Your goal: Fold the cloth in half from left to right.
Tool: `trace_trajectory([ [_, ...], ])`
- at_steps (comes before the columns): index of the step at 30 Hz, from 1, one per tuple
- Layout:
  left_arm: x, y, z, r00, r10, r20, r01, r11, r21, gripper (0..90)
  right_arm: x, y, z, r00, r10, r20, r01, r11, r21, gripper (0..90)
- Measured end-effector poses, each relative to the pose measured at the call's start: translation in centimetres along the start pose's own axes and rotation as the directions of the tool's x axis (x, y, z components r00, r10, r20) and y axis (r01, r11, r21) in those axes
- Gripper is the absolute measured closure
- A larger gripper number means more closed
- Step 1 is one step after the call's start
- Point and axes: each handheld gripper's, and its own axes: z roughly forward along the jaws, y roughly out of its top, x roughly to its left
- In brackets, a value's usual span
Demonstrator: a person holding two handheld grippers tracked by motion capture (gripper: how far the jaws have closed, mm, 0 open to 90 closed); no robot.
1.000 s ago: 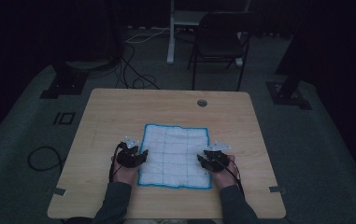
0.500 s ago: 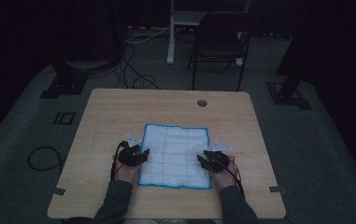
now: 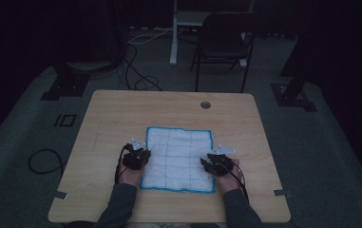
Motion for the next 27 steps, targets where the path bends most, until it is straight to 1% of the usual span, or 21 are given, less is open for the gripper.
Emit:
trace_trajectory([
  [3, 0.1, 0.0, 0.0, 0.9999, -0.009, 0.008, 0.009, 1.0000, -0.001, 85.8, 0.0, 0.0, -0.2, 1.0000, -0.002, -0.003, 0.002, 1.0000, -0.003, 59.4],
  [13, 0.3, -0.1, -0.2, 0.9998, -0.014, 0.010, 0.014, 0.9999, 0.000, 85.9, -0.4, -0.1, -0.7, 0.9999, 0.015, 0.000, -0.015, 0.9997, -0.018, 59.2],
  [20, 0.7, -0.5, -0.6, 0.9998, -0.020, 0.000, 0.020, 0.9998, 0.000, 86.0, -0.7, -0.2, -0.9, 0.9997, 0.022, 0.005, -0.022, 0.9995, -0.023, 59.1],
  [27, 1.3, -0.9, -1.2, 0.9993, -0.035, -0.008, 0.035, 0.9994, -0.001, 86.3, -1.0, -0.3, -1.0, 0.9996, 0.027, 0.010, -0.027, 0.9994, -0.021, 59.0],
])
